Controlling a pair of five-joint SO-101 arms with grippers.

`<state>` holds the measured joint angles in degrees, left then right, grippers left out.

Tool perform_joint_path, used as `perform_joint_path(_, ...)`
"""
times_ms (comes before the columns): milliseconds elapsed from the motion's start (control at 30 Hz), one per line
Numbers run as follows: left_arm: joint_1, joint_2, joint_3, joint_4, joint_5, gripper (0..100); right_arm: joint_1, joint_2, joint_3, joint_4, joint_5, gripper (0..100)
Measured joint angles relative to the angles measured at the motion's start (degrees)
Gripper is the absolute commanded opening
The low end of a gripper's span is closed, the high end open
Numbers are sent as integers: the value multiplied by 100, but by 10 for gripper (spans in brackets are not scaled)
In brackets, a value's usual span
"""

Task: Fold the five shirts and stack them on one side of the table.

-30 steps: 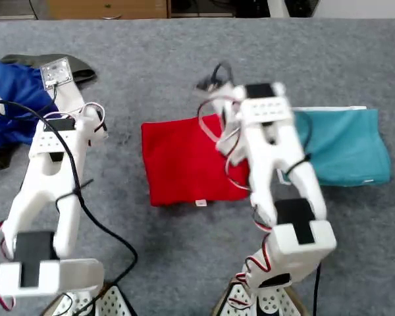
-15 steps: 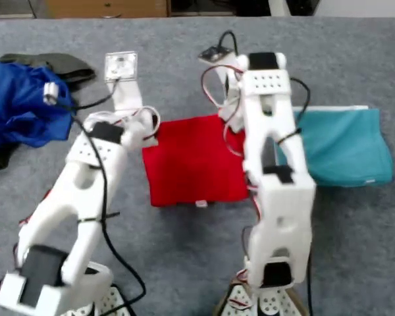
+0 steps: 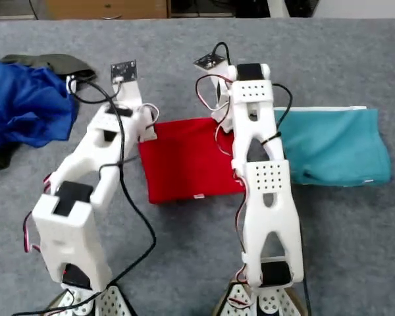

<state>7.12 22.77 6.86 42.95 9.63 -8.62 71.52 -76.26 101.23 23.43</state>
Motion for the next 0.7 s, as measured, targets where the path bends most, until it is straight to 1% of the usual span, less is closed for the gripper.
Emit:
perform_joint_path(100,0,220,-360,220,0,19,0,53,-176,26,0,2)
perform_joint_path(200,0,220,-457,352,0,19,70,18,-185,26,0,2)
perform_joint_path(333,-18,-211,-475,624,-9,19,281,-343,-123,26,0,2)
perform_joint_path(500,-18,-1099,-475,958,-26,19,325,-1635,914,26,-211,2)
perform_joint_path(600,-18,-1266,-475,1134,-26,19,308,-2479,1723,-26,-229,2)
perform_joint_path(700,-18,-1336,-343,1222,-114,19,185,-2927,2242,-290,-229,2)
